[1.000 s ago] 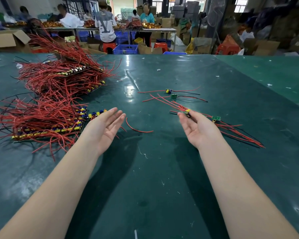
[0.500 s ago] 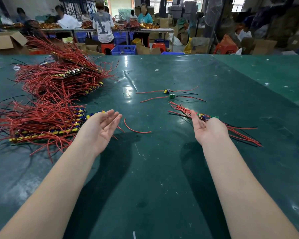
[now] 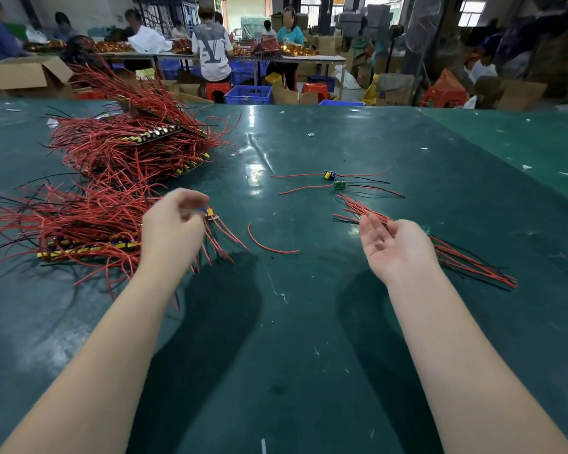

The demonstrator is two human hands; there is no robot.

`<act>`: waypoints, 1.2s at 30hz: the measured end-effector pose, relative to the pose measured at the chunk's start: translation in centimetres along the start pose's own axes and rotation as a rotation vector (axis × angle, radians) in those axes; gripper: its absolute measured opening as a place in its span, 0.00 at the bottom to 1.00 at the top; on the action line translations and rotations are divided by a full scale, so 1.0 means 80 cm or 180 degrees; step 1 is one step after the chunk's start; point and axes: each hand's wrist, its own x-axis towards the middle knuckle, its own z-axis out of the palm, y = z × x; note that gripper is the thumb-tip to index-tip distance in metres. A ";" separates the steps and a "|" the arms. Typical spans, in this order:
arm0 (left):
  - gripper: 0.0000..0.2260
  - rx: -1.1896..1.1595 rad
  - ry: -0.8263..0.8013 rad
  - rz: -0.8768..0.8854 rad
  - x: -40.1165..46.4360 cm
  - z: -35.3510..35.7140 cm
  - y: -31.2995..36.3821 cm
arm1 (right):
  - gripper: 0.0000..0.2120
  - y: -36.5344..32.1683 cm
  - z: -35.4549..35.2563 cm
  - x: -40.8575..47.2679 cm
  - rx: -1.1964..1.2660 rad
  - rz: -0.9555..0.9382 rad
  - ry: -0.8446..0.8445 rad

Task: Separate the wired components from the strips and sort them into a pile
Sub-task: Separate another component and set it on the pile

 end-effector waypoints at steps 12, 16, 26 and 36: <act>0.04 0.2112 -0.0739 0.0254 0.003 -0.001 -0.029 | 0.07 0.032 0.008 -0.019 -0.0725 0.0429 -0.0474; 0.04 0.1730 -0.1390 0.0127 0.001 -0.008 -0.012 | 0.07 0.037 0.010 -0.024 -0.0900 0.0529 -0.0560; 0.14 0.1804 -0.1168 0.0501 0.000 0.015 -0.020 | 0.08 0.046 0.010 -0.024 -0.1586 0.0291 -0.0863; 0.08 0.1991 -0.0776 0.0923 -0.006 0.023 -0.022 | 0.09 0.055 0.010 -0.025 -0.2291 -0.0065 -0.1167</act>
